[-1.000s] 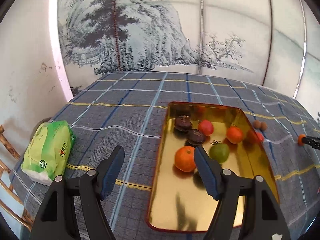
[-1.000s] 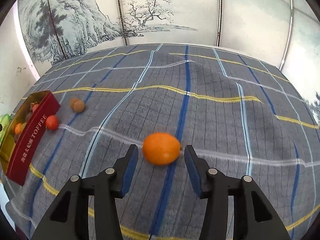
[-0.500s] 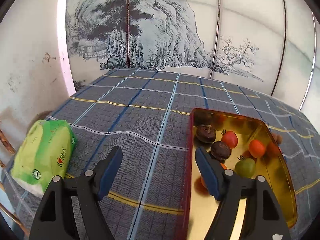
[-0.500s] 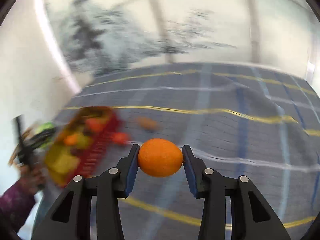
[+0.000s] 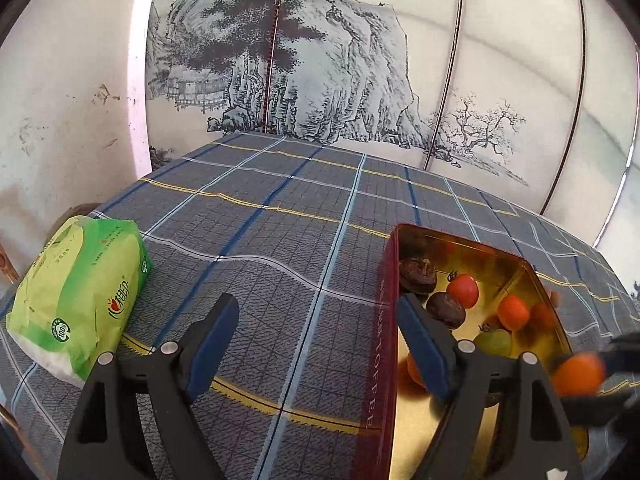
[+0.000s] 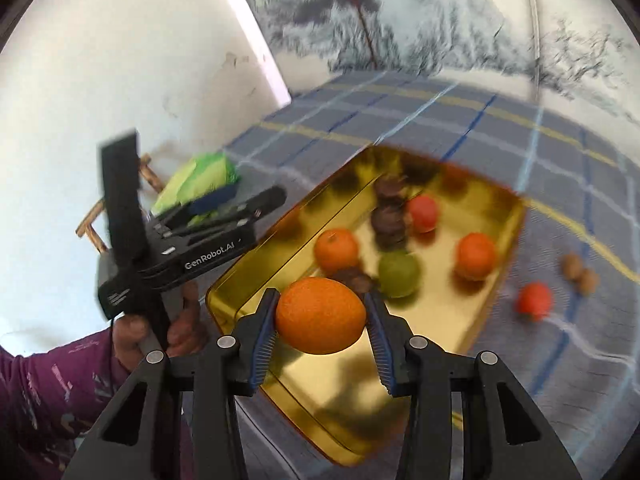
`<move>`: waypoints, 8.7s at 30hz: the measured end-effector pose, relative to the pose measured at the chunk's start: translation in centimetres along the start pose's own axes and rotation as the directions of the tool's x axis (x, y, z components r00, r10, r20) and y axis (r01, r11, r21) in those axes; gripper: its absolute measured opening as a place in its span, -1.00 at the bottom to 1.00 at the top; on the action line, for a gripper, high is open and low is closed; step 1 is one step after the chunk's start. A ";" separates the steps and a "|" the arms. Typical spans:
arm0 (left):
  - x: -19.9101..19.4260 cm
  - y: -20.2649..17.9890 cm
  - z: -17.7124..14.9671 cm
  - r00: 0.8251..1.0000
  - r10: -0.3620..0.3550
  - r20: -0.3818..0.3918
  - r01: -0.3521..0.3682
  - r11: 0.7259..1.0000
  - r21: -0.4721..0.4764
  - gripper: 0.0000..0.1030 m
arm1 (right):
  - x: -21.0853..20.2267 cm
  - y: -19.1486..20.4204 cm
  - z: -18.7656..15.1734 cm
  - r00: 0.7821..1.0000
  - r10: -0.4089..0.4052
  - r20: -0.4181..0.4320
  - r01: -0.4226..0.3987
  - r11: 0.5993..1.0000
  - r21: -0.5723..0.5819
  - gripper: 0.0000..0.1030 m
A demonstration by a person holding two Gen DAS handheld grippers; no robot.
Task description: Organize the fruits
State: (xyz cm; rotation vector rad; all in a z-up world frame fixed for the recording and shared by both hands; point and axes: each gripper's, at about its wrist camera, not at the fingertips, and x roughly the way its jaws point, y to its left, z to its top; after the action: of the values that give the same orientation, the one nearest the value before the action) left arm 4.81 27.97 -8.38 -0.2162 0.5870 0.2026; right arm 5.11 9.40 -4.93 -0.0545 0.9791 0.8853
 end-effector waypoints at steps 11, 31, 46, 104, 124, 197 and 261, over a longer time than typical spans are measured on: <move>-0.6 0.4 0.1 1.000 0.007 0.017 -0.007 1.000 -0.027 0.60 | 4.7 2.5 0.7 0.996 -0.075 -0.057 0.070 0.995 -0.073 -0.14; -0.9 0.5 0.0 0.999 0.026 0.026 -0.025 0.999 -0.029 0.67 | -3.5 -3.4 -1.5 0.976 -0.152 0.157 0.147 0.988 0.046 -0.14; -0.7 0.1 0.0 0.998 0.052 0.025 -0.052 0.999 -0.003 0.70 | -1.1 -13.4 -1.4 0.933 -0.359 0.028 0.358 0.933 0.034 -0.14; -0.7 -26.7 1.4 0.876 -0.281 -0.393 0.404 0.872 0.276 -0.16 | -17.3 -29.1 -17.5 0.848 -0.527 0.062 0.442 0.766 0.466 -0.37; -4.7 -14.2 -2.5 0.931 -0.099 -0.351 0.209 0.933 0.292 -0.15 | -16.6 -28.5 -16.9 0.810 -0.586 0.016 0.528 0.742 0.412 -0.37; -1.0 1.4 0.4 0.993 0.090 0.079 -0.090 0.996 0.003 0.60 | -9.3 -6.6 -2.1 0.959 -0.196 0.205 0.190 0.981 0.047 -0.37; -1.7 0.2 -0.3 0.985 0.123 0.121 -0.134 0.988 0.082 0.97 | -2.3 -2.1 -1.0 0.951 -0.236 0.201 0.237 0.971 0.018 -0.35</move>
State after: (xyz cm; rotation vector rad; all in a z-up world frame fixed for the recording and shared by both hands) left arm 3.22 27.85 -7.66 -0.0786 0.4939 0.3111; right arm 5.27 6.19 -4.50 -0.0842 0.7617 0.6588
